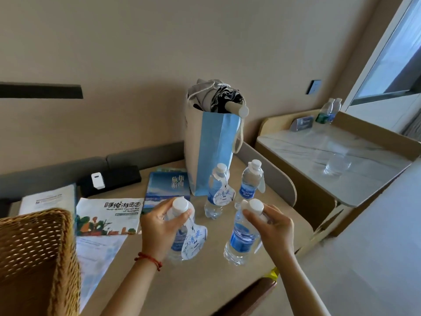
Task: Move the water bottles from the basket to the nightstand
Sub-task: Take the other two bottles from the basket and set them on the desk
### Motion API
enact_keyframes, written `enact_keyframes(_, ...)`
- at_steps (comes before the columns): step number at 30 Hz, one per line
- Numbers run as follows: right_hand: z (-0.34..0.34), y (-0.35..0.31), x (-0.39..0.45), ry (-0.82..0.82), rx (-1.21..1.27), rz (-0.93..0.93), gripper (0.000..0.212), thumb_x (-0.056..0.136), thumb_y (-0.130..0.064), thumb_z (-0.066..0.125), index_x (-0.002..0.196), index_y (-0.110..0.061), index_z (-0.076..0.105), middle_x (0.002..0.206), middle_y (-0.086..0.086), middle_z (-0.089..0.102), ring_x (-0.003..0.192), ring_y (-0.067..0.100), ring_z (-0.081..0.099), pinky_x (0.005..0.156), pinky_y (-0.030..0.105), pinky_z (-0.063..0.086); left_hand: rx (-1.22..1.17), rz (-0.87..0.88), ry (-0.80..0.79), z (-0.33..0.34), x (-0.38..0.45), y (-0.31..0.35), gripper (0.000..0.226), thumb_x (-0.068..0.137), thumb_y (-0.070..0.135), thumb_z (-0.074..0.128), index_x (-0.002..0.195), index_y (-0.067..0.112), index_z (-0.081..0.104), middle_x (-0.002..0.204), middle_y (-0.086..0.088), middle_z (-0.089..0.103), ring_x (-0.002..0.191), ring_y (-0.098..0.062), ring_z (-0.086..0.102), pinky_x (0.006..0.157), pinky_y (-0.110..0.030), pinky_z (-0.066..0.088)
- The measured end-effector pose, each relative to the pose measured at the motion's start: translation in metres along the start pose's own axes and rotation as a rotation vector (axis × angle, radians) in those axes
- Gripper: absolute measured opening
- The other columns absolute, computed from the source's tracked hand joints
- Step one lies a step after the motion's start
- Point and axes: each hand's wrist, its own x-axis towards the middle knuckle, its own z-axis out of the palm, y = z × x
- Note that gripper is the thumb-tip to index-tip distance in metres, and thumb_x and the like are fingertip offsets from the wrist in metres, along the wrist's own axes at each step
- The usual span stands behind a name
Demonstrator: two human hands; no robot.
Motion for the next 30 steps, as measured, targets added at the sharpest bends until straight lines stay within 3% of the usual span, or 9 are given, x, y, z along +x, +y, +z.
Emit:
enact_keyframes(4, 0.007, 0.021, 0.019, -0.072, 0.028, 0.029, 0.018, 0.065, -0.02, 0.081, 0.08, -0.021, 0.071, 0.078, -0.004, 0.067, 0.066, 0.006, 0.06, 0.057, 0.012, 0.048, 0.054, -0.027, 0.032, 0.01, 0.001, -0.015, 0.038, 0.064, 0.008, 0.08, 0.094, 0.025, 0.064, 0.083, 0.011, 0.066, 0.078, 0.019, 0.058, 0.066, 0.001, 0.043)
enact_keyframes(10, 0.011, 0.043, 0.038, -0.163, 0.061, 0.014, 0.018, 0.064, -0.014, 0.083, 0.068, -0.025, 0.069, 0.07, -0.007, 0.064, 0.059, -0.001, 0.053, 0.054, 0.011, 0.04, 0.096, -0.087, 0.068, 0.023, -0.005, -0.029, 0.037, 0.064, 0.012, 0.081, 0.094, 0.026, 0.066, 0.086, 0.009, 0.069, 0.081, 0.013, 0.061, 0.07, -0.002, 0.045)
enact_keyframes(18, 0.014, 0.055, 0.045, -0.217, 0.083, -0.002, 0.034, 0.064, -0.01, 0.082, 0.074, -0.039, 0.067, 0.085, -0.013, 0.069, 0.073, -0.006, 0.059, 0.061, 0.01, 0.046, 0.14, -0.133, 0.12, 0.032, -0.014, -0.034, 0.034, 0.064, 0.009, 0.081, 0.095, 0.02, 0.07, 0.089, 0.004, 0.071, 0.084, 0.01, 0.061, 0.073, -0.004, 0.045)
enact_keyframes(21, 0.013, 0.057, 0.045, -0.229, 0.099, 0.002, 0.031, 0.066, -0.01, 0.081, 0.078, -0.035, 0.068, 0.088, -0.013, 0.069, 0.075, -0.007, 0.059, 0.06, 0.006, 0.044, 0.19, -0.112, 0.121, 0.035, -0.016, -0.032, 0.032, 0.064, 0.007, 0.081, 0.094, 0.011, 0.071, 0.087, 0.002, 0.071, 0.082, 0.011, 0.061, 0.071, -0.003, 0.044)
enact_keyframes(26, 0.009, 0.062, 0.042, -0.237, 0.111, 0.012, 0.025, 0.066, -0.011, 0.081, 0.088, -0.019, 0.071, 0.091, -0.006, 0.069, 0.077, -0.006, 0.059, 0.061, 0.006, 0.043, 0.208, -0.112, 0.142, 0.038, -0.018, -0.031, 0.033, 0.065, 0.005, 0.08, 0.096, 0.011, 0.07, 0.086, 0.001, 0.07, 0.081, 0.014, 0.059, 0.07, -0.002, 0.043)
enact_keyframes(30, 0.009, 0.066, 0.041, -0.238, 0.11, 0.033, 0.028, 0.067, -0.013, 0.08, 0.089, -0.025, 0.068, 0.088, -0.007, 0.069, 0.076, -0.006, 0.059, 0.061, 0.006, 0.043, 0.212, -0.136, 0.14, 0.039, -0.021, -0.031, 0.034, 0.067, 0.007, 0.078, 0.099, 0.013, 0.069, 0.087, 0.002, 0.07, 0.082, 0.015, 0.058, 0.07, -0.001, 0.042)
